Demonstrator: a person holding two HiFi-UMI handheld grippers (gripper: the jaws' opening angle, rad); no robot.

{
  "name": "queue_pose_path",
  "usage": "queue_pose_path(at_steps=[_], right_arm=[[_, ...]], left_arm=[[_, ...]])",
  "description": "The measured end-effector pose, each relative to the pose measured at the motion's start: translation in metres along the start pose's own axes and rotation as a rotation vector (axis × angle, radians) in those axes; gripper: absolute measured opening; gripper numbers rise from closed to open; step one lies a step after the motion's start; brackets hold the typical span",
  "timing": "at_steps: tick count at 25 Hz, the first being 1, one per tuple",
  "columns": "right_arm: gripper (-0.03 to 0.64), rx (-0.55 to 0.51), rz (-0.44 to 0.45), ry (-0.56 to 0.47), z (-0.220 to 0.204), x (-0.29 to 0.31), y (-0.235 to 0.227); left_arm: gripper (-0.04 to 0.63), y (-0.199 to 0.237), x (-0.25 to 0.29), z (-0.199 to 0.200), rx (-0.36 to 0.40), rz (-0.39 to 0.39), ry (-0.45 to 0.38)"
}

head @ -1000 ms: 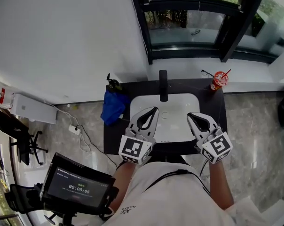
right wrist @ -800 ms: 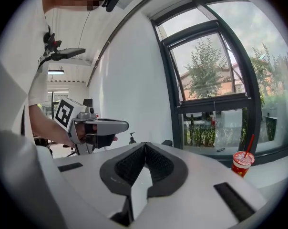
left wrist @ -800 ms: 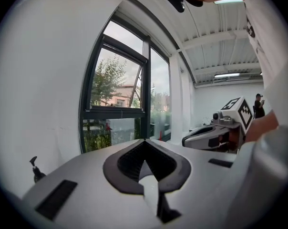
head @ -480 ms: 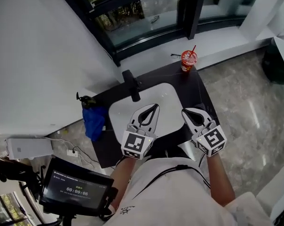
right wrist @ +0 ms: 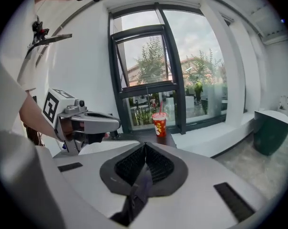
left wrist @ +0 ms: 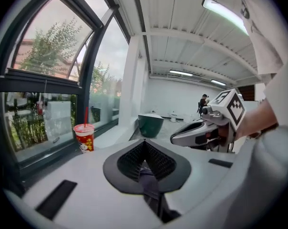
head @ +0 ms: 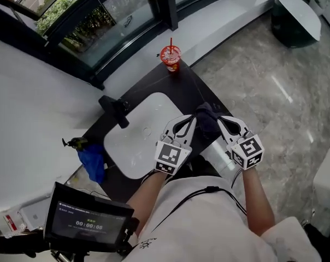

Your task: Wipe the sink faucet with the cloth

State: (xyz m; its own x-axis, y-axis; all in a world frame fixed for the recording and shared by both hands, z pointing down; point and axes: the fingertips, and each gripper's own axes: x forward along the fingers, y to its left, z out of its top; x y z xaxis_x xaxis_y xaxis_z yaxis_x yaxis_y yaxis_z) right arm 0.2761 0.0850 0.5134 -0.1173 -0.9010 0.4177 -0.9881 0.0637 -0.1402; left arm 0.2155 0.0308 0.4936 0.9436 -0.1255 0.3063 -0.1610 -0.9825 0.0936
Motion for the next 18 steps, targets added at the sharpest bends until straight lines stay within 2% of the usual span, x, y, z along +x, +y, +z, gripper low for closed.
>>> queue_pose_path(at_steps=[7,9,11,16,18], right_arm=[[0.020,0.019,-0.026,0.119,-0.056,0.003,-0.013],[0.133,0.032,-0.018,0.147,-0.070,0.011,-0.014],[0.166,0.024,-0.013,0.179,-0.083,0.019,-0.016],[0.304,-0.085,0.009,0.325,-0.117,0.053,-0.019],[0.305,-0.122,0.017,0.366,-0.125,0.063,-0.020]], left_arm=[[-0.006,-0.030,0.031,-0.042,0.000,-0.104,0.123],[-0.006,-0.034,0.037,-0.051,0.008,-0.120,0.154],[-0.006,-0.038,0.043,-0.057,0.012,-0.132,0.176],[-0.006,-0.034,0.048,-0.065,0.001,-0.123,0.203],[-0.006,-0.033,0.047,-0.066,-0.003,-0.120,0.203]])
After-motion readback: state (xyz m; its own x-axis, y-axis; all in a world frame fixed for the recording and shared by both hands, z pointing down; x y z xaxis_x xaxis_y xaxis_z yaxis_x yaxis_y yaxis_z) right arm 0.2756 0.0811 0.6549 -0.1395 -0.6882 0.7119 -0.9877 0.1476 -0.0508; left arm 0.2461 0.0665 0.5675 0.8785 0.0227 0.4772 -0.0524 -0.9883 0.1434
